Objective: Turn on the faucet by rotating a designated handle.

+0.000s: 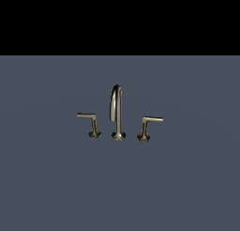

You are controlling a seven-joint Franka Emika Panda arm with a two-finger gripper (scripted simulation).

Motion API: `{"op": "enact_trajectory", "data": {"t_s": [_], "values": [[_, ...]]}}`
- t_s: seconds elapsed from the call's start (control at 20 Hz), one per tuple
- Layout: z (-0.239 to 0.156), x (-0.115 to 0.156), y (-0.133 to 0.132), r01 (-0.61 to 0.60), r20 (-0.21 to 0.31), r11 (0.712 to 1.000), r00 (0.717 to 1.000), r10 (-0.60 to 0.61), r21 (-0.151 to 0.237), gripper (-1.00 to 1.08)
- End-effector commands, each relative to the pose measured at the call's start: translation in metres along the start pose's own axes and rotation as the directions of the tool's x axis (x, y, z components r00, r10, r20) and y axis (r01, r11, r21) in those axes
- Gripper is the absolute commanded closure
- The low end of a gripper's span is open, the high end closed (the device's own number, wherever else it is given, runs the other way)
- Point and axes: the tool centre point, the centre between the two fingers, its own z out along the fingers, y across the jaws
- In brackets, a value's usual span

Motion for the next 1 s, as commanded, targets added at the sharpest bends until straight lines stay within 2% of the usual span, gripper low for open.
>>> {"op": "enact_trajectory", "data": {"t_s": [0.0, 0.45, 0.95], "values": [[0.000, 0.000, 0.000, 0.000, 0.000, 1.000, 1.000, 0.000, 0.000, 1.08], [0.011, 0.002, -0.008, -0.043, 0.002, 0.999, 0.999, 0.043, -0.001, 1.08], [0.049, 0.010, -0.036, -0.192, 0.008, 0.981, 0.981, 0.192, -0.003, 1.08]]}}
